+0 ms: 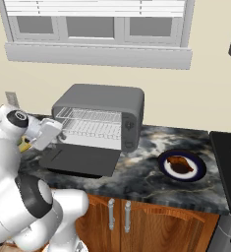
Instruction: Open the toaster oven door. Place the bread on the top rack in the toaster oven and place the chicken drumstick on the bottom rack.
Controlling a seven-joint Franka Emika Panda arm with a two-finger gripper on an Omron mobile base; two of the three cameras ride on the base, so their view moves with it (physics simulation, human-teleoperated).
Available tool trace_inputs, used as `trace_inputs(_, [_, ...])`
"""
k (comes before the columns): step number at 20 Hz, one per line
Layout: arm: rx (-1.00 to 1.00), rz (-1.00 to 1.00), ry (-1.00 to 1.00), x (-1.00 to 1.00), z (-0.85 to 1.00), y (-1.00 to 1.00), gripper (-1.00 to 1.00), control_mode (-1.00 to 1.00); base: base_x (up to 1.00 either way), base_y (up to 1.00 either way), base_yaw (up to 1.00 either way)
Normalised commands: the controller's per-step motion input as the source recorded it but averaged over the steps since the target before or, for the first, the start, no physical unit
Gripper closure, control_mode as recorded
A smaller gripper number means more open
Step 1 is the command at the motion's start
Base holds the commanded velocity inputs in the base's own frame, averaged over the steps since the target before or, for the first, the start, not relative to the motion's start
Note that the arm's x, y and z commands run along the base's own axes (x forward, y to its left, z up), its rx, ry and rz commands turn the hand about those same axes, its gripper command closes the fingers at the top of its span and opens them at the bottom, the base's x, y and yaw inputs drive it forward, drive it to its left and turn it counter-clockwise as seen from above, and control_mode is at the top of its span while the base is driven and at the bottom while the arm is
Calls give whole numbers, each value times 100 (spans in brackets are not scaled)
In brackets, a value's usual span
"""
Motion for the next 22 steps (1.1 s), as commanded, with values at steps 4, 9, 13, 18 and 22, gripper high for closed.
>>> trace_inputs(4, [25, 18, -17, 0, 7, 0, -100, -100, 0, 0, 0])
trace_inputs(9, [26, 2, -7, 9, 11, 0, -100, -100, 0, 0, 0])
trace_inputs(13, [31, -1, 0, 12, 17, 0, -100, -100, 0, 0, 0])
trace_inputs(18, [35, -4, 5, 15, 22, -2, -100, -100, 0, 0, 0])
trace_inputs(22, [28, 0, 15, 17, 13, -3, -100, -100, 0, 0, 0])
